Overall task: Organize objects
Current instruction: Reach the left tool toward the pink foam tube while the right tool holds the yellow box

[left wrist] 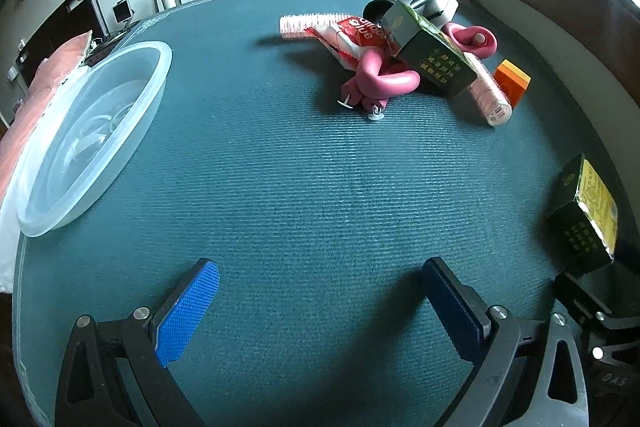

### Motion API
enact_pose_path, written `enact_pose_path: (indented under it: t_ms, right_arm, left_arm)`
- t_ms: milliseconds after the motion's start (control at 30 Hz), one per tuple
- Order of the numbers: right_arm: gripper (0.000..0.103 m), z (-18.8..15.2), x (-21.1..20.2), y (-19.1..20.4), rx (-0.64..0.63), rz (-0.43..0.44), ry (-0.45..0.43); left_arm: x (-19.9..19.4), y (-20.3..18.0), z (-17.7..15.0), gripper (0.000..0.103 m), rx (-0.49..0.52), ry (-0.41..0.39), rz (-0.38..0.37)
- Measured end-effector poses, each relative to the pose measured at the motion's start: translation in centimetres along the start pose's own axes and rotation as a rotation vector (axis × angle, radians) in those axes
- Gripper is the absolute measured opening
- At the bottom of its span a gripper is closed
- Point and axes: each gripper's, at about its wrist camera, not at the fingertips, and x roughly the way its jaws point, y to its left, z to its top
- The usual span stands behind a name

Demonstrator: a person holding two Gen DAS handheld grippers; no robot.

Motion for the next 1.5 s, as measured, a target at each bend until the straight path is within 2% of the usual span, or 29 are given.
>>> enact_pose_path:
  t_ms: [733, 1133, 1500]
  right_arm:
    - [0.103, 0.2, 0.1, 0.1, -0.033, -0.001, 0.003]
    - [0.103, 1.8, 1.1, -0.3, 0.001, 0.020, -0.015]
    - [0.103, 2.9, 1.8, -0.4, 0.011, 0.028, -0.050]
  left_arm:
    - [-0.1, -0.1, -0.4, 0.103, 0.023, -0.029, -0.018]
    - [0.8, -1.2, 1.8, 0.103, 0.062, -0.012, -0.048]
    - [2.3, -1.2, 5.7, 0.103, 0.053, -0.043, -0.038]
